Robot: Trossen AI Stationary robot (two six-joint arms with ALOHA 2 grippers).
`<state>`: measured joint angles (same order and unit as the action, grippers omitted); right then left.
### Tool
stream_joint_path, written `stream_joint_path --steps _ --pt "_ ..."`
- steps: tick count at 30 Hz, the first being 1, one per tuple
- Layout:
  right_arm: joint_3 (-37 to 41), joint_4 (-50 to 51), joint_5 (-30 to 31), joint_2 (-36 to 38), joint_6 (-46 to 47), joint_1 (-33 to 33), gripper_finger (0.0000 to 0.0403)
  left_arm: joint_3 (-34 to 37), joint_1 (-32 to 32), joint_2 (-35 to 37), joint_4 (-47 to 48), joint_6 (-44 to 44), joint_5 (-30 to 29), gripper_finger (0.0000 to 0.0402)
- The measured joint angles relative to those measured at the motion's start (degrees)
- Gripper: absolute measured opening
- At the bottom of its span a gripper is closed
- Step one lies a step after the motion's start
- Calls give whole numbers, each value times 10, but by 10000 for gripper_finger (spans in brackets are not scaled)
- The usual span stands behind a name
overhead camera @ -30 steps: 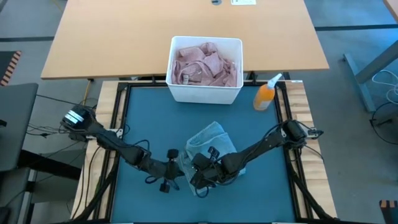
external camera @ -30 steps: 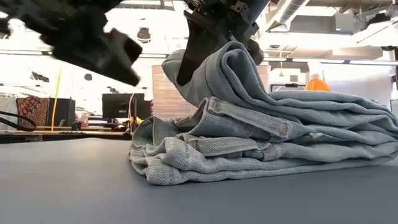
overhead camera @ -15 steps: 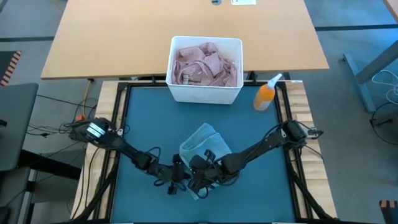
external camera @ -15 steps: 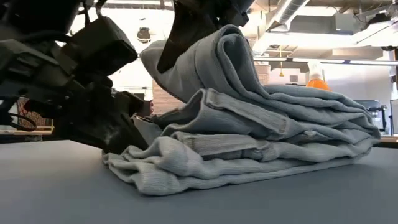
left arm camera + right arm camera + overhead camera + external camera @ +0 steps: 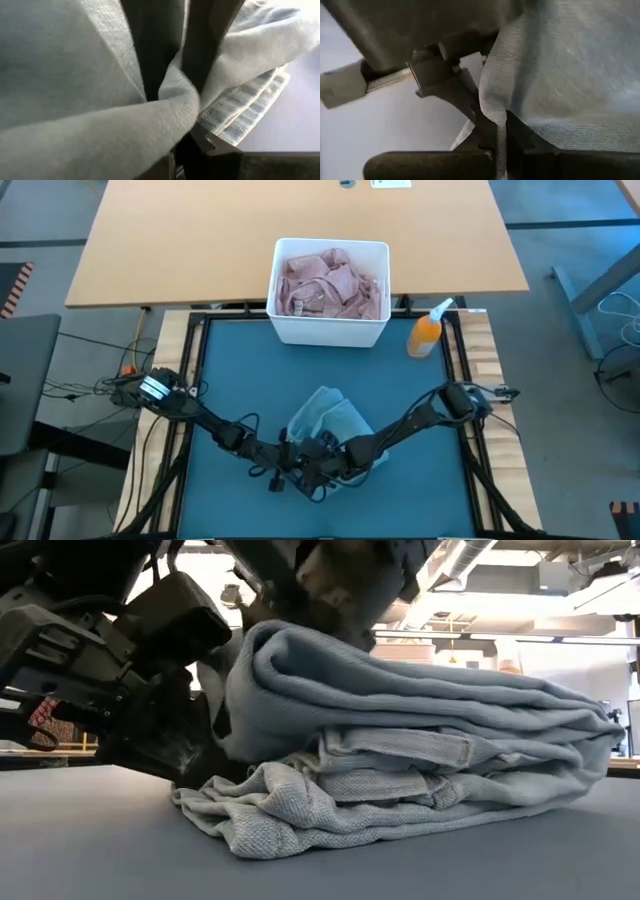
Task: Fold Laundry from Bin
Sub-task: Fold the blue pants
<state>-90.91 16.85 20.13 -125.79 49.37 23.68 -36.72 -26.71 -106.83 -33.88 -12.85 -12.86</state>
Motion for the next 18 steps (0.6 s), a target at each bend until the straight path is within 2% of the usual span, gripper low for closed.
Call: stream_joint_path --steps 5,9,11,14,18 --pt "1 1 1 -5 -2 1 31 1 -11 85 152 0 4 0" --pt "2 14 0 1 -12 0 31 5 -27 181 287 -1 1 0" --pt "2 13 4 1 -17 -1 31 3 -38 235 319 -1 -13 0" --pt "2 9 5 -1 -23 -2 31 5 -53 305 331 5 -72 0" --pt "2 7 7 -1 -31 -2 31 28 -58 351 225 55 -133 0"
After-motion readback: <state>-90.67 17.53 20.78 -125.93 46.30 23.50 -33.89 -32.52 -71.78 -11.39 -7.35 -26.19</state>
